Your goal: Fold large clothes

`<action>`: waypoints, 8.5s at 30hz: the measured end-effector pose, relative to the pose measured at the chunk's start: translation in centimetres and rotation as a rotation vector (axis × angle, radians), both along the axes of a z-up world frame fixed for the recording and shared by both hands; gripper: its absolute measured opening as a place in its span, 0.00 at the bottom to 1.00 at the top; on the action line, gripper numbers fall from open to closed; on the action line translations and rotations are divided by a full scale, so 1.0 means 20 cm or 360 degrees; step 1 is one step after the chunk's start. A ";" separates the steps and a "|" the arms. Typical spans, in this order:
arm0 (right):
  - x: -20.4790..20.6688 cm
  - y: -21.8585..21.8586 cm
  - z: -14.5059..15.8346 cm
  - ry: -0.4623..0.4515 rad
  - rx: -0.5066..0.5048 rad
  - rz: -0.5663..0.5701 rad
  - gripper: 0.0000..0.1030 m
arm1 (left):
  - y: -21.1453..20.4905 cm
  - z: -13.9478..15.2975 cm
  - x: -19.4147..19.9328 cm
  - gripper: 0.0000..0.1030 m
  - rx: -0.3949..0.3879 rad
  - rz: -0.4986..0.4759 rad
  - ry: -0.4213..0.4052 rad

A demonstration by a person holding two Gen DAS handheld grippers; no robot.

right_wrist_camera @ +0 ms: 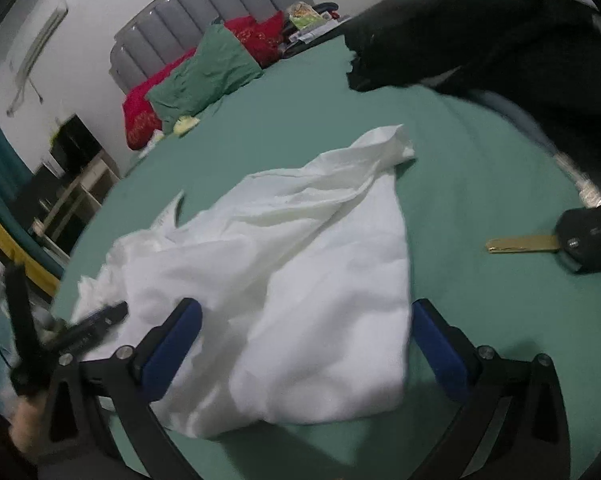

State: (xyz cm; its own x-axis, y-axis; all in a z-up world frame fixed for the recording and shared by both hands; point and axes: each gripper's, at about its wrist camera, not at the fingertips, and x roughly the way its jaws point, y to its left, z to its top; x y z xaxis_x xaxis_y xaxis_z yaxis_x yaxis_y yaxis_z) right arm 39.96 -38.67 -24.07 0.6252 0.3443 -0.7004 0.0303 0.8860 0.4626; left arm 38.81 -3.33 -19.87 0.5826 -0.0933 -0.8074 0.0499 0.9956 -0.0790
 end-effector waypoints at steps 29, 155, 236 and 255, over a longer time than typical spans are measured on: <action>0.01 0.78 0.42 -0.0253 -0.0265 0.0469 0.14 | 0.05 0.06 0.06 0.63 -0.0186 -0.0074 0.0109; -0.69 0.40 0.19 0.0307 0.0451 0.0498 0.65 | 0.48 -0.12 -0.64 0.95 -0.0832 -0.0137 0.0395; -0.81 1.01 0.92 -0.0373 0.0226 0.0747 0.23 | 0.47 0.68 -1.11 0.23 -0.0592 -0.0330 -0.0286; -0.74 2.22 1.31 -0.0559 0.0354 0.1140 0.23 | 1.59 1.06 -1.26 0.23 -0.0488 -0.0010 -0.0569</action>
State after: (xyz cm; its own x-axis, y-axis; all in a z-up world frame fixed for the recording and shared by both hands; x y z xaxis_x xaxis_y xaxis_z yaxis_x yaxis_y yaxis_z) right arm 25.16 5.82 2.13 0.3712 0.8499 -0.3739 -0.6857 0.5224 0.5068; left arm 13.64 28.38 1.40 0.8177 -0.3007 -0.4909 0.1335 0.9286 -0.3463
